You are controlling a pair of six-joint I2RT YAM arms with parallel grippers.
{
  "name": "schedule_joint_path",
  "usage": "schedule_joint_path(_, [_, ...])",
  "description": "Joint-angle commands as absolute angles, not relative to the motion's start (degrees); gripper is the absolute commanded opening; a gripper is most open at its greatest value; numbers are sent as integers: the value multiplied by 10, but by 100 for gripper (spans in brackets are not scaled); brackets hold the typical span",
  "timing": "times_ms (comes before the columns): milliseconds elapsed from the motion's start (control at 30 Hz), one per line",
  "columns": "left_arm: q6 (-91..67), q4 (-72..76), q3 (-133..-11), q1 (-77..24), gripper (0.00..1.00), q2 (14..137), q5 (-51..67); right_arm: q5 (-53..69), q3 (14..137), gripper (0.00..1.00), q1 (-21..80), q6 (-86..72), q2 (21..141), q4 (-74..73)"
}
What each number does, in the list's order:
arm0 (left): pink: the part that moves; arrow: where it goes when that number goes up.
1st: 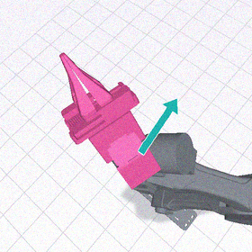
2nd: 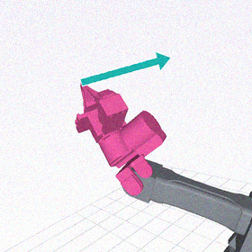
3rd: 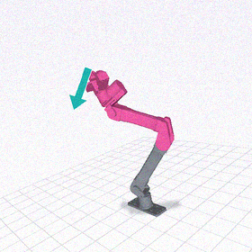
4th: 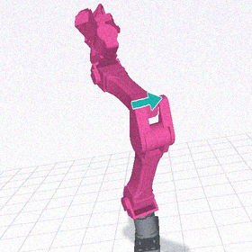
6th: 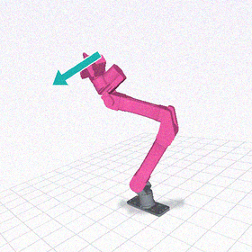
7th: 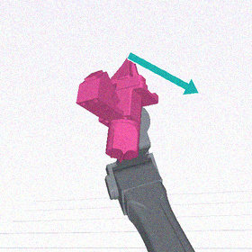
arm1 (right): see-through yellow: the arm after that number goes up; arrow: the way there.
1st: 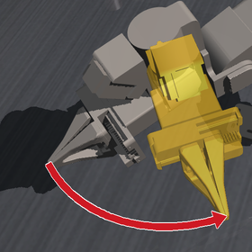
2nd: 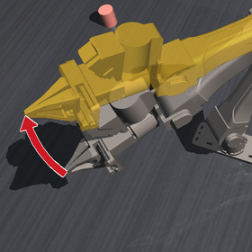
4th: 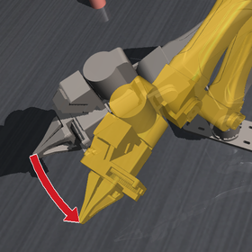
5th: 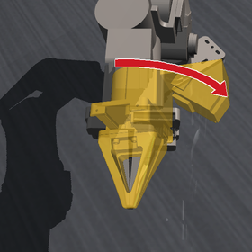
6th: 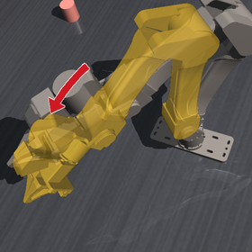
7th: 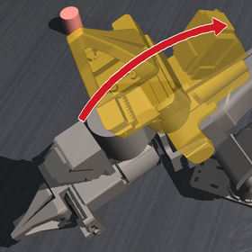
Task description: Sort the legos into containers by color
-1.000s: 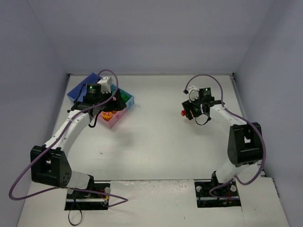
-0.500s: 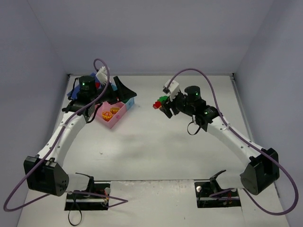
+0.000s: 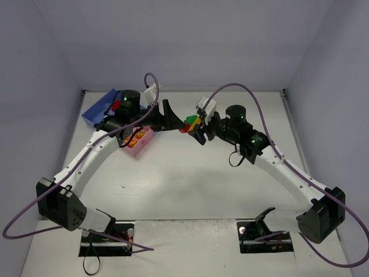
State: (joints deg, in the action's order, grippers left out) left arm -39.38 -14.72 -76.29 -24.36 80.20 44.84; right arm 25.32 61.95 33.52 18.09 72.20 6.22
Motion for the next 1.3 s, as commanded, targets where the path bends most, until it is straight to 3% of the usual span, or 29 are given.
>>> schedule_joint_path(0, [-359,-168,-798,-261,64,804,430,271,642,0,339,186,700,113])
schedule_joint_path(333, [-318,-203,-817,-291,63,831,377,288,641,0,339,183,704,117])
schedule_joint_path(467, [-317,-185,-811,-293,52,834,381,294,639,0,339,180,705,119])
schedule_joint_path(567, [-324,-157,-801,-293,50,835,403,300,636,0,339,178,705,121])
schedule_joint_path(833, [-343,-112,-782,-291,11,830,438,297,621,0,339,182,700,124])
schedule_joint_path(933, [-340,-109,-786,-289,4,824,443,288,602,0,339,185,696,124])
schedule_joint_path(1267, [-324,-148,-788,-251,3,804,449,238,534,0,339,180,674,125])
